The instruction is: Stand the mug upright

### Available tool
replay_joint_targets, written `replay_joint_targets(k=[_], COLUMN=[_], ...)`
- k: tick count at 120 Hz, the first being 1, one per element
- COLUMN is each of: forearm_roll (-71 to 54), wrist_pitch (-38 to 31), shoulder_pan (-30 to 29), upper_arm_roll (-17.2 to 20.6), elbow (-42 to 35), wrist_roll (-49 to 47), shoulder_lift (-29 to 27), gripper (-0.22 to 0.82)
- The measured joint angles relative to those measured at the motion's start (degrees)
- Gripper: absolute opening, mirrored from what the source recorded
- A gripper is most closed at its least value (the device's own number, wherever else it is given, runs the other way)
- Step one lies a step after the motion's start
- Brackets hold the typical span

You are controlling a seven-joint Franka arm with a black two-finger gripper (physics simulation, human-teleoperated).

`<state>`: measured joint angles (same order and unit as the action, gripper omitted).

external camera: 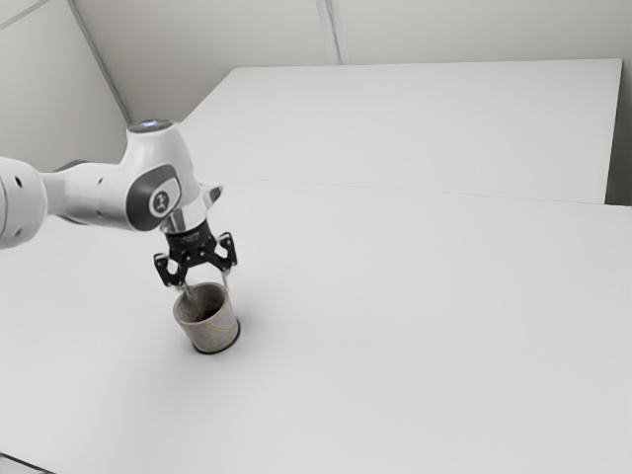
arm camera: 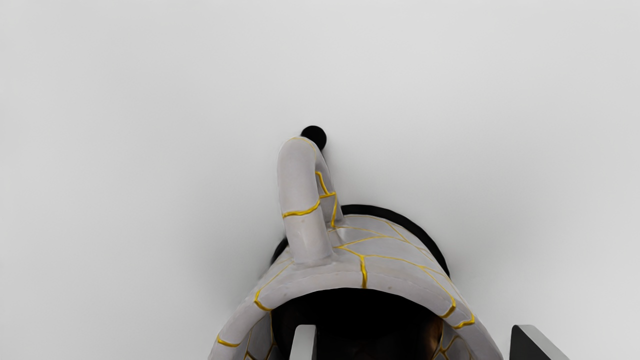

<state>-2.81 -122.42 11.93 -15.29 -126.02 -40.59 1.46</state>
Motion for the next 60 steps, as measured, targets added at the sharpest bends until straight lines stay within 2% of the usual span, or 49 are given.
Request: replay_joint_targets(k=[24, 47, 60], forearm_roll=[-0.06, -0.15, -0.32], wrist_pitch=[2.49, 6.75, 9.96], shoulder_pan=[-3.84, -6.37, -4.84], upper_arm_roll=[-0.01, -0.07, -0.48], elbow=[2.42, 5.98, 10.20], wrist_roll=[-0.12, 1.55, 4.96], shoulder_lift=[-1.09, -3.38, -4.00], gripper=[0.52, 0.57, 0.58])
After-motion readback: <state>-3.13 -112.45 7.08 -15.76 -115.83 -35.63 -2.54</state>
